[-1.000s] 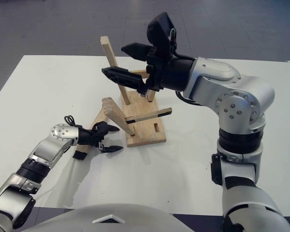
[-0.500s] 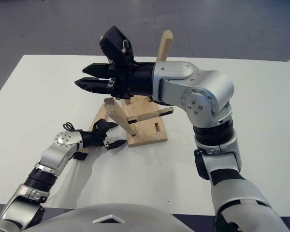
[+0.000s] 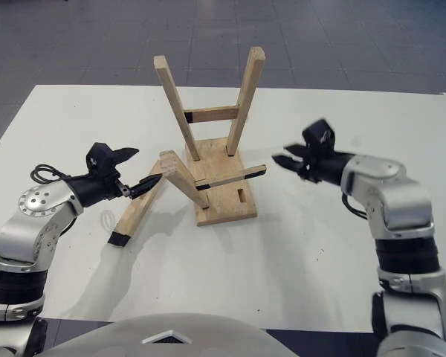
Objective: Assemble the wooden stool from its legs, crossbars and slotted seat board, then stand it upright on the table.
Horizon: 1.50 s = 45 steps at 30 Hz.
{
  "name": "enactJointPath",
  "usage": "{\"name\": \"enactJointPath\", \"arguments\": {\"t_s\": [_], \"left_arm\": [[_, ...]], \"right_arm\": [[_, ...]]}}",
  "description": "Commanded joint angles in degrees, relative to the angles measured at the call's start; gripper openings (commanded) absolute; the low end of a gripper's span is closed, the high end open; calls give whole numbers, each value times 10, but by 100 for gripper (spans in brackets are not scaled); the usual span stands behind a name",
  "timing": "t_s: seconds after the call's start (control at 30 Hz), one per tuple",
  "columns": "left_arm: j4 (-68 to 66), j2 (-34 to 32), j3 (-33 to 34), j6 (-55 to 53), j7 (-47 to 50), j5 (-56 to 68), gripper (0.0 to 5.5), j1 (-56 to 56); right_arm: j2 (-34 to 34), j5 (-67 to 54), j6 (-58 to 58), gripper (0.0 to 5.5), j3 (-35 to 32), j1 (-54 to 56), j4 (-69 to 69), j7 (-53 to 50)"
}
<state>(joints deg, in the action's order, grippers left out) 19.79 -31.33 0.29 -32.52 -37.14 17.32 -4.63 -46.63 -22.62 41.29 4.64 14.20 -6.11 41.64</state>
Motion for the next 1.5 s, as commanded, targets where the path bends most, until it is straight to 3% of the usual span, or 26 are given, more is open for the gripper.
{"name": "enactJointPath", "arguments": {"t_s": [0.03,0.2,0.4,0.7,0.83,0.93,1.03,1.23,1.33,1.5], "left_arm": [[26,-5,10,-41,36,-10,444,34],[85,10,9,-118,94,-6,444,87],[148,43,7,-192,153,2,444,145],[8,53,32,-121,183,-39,444,224],[-8,40,3,-107,154,-33,444,239],[-28,17,-17,-105,107,-21,376,249],[-66,-4,-36,-88,79,-34,343,254],[-106,-4,-33,-57,89,-51,240,259],[-124,7,-20,-43,108,-53,207,247],[-121,28,-10,-34,124,-43,206,247]], "right_arm": [[-55,93,-73,196,79,-85,-3,39],[-11,151,-104,196,134,-111,-28,26],[51,166,-85,196,146,-96,-48,1],[63,164,-61,196,132,-84,-77,6],[65,158,-50,196,120,-77,-90,7],[83,146,-36,191,113,-69,-104,2],[109,120,0,191,101,-54,-134,1],[128,91,45,191,104,-39,-179,2],[131,83,52,191,104,-45,-187,-2],[83,114,25,191,81,-46,-134,1]]}}
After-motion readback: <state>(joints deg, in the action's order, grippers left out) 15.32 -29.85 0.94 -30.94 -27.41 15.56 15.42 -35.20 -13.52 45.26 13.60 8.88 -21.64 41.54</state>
